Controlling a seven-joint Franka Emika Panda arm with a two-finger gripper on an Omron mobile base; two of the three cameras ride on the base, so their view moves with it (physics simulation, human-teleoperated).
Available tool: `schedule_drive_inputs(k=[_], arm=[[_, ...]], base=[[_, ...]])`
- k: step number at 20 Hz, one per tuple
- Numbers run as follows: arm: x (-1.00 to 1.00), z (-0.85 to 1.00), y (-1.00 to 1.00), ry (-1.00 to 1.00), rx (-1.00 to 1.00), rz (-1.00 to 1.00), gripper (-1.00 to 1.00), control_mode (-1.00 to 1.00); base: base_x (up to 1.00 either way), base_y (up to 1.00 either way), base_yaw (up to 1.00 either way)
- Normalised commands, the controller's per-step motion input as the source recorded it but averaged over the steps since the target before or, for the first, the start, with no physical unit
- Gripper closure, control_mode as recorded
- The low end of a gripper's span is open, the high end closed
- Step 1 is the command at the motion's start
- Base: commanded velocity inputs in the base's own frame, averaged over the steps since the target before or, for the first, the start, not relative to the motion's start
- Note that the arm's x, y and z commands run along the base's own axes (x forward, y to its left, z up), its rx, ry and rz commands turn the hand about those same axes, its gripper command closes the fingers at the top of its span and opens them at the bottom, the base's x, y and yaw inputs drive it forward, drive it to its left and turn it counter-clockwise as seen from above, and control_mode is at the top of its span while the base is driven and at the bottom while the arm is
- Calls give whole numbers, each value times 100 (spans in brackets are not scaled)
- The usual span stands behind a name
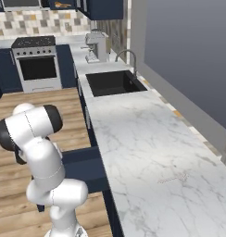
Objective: Organize the utensils by type. Pick up the wooden spoons from the counter and place them in the open cabinet. Then pick up the metallic utensils from the counter and place them in the open drawer.
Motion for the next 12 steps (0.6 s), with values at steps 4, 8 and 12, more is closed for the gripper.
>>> schedule_drive_inputs(k=[4, 8, 12], arm=[[1, 1, -9, 1, 0, -10, 100, -100], [10, 16, -29, 6, 0, -11, 100, -100], [14, 22, -42, 9, 0, -9, 100, -100]], base=[[0, 0, 0], [0, 0, 0], [0, 0, 0]])
